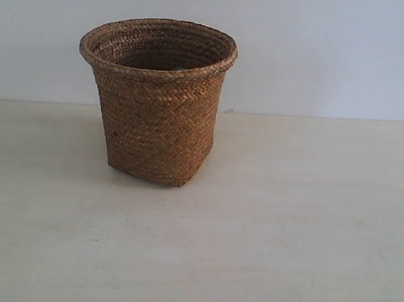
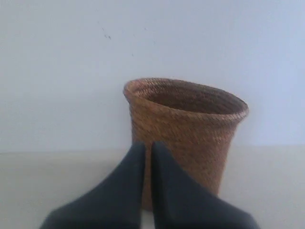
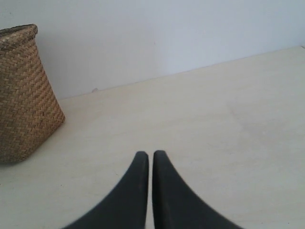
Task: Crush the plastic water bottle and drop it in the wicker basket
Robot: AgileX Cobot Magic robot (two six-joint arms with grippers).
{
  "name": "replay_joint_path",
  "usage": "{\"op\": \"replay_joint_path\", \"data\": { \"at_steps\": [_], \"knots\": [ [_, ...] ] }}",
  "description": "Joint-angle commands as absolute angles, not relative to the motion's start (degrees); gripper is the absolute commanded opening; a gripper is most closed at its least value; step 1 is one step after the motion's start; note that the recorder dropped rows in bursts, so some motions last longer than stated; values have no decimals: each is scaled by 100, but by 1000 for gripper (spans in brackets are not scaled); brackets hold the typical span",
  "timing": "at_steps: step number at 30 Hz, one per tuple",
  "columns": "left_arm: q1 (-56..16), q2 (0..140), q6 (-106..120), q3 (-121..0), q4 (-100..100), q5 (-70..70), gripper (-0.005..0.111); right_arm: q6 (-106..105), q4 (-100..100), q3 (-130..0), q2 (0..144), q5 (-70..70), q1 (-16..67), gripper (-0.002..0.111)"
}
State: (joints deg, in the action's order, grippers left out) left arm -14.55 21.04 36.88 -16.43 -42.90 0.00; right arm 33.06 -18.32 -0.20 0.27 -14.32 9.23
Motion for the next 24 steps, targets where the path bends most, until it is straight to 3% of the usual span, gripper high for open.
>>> {"op": "replay_joint_path", "data": {
  "at_steps": [1, 7, 14, 24],
  "knots": [
    [-976, 1011, 3861, -1141, -4358, -152, 4, 3249, -1855, 0, 0, -1400, 914, 0],
    [-379, 54, 3861, -633, -4371, -175, 4, 3249, -1855, 0, 0, -1400, 914, 0],
    [184, 0, 3865, 0, -4095, -297, 4, 3249, -1855, 0, 0, -1400, 914, 0],
    [279, 0, 3970, 0, -3131, 750, 4, 3249, -1855, 0, 0, -1400, 914, 0]
  ]
}}
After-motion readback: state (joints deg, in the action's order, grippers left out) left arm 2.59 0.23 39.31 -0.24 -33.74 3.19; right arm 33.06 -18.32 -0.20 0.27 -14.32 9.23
